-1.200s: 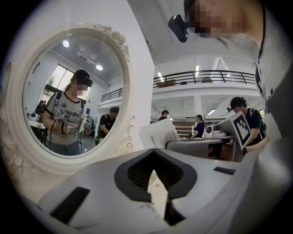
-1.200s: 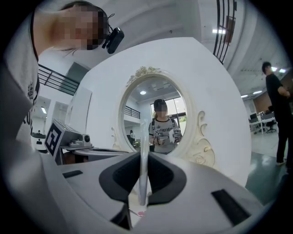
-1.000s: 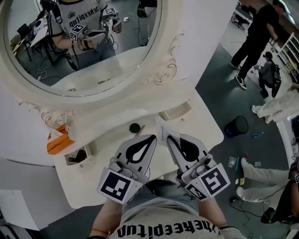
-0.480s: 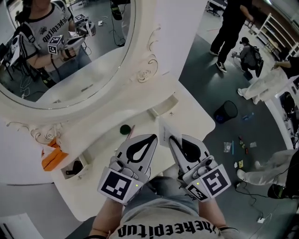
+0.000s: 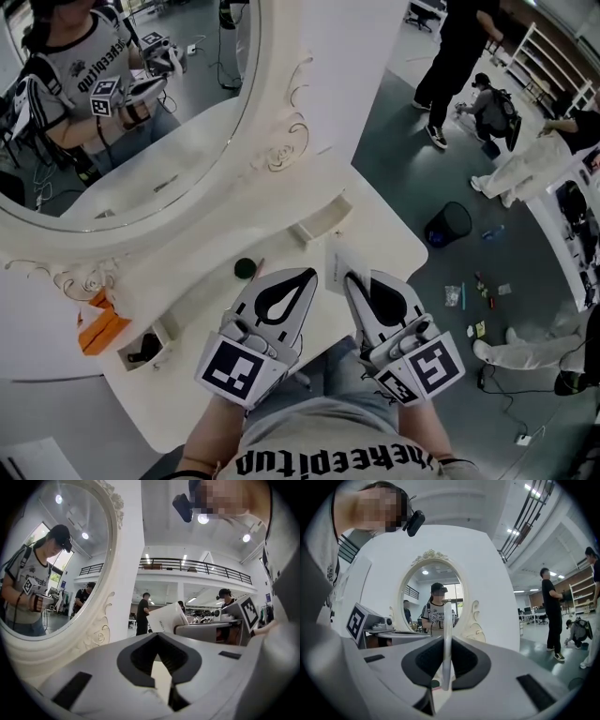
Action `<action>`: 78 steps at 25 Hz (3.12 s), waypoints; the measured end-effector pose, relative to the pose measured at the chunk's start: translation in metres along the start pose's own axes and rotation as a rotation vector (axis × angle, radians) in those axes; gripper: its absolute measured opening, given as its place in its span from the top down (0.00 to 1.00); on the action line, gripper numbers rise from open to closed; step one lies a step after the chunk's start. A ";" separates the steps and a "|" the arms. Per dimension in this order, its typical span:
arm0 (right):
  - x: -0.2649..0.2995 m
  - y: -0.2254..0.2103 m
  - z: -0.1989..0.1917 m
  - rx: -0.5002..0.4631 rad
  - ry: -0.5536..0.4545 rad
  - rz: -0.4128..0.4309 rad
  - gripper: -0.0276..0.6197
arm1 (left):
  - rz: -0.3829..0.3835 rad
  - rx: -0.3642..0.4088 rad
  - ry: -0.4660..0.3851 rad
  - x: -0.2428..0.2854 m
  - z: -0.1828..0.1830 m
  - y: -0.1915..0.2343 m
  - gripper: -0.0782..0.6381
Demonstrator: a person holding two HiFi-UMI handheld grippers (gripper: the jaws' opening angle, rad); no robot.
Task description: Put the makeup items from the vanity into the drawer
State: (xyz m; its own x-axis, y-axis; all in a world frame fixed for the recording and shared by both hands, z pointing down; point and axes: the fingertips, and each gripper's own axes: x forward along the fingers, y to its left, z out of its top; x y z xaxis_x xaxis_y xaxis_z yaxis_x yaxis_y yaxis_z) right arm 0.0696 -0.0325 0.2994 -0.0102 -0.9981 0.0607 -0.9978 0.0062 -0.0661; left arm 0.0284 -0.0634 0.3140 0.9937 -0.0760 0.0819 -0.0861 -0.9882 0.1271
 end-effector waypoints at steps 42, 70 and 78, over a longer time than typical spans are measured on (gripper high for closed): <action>0.106 -0.126 -0.050 -0.212 0.113 0.561 0.88 | 0.616 -0.055 0.002 0.080 -0.014 0.042 0.85; 0.139 -0.138 -0.156 -0.573 0.322 0.669 0.88 | 0.742 -0.084 0.002 0.072 -0.022 0.044 0.85; 0.143 -0.134 -0.174 -0.683 0.351 0.702 0.87 | 0.751 -0.093 0.004 0.067 -0.025 0.046 0.85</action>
State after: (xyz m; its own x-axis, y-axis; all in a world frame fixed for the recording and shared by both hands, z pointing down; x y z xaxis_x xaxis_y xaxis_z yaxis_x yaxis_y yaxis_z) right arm 0.1908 -0.1650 0.4904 -0.5126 -0.6829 0.5205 -0.5832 0.7218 0.3727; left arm 0.0896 -0.1106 0.3497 0.6653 -0.7239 0.1827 -0.7458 -0.6556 0.1183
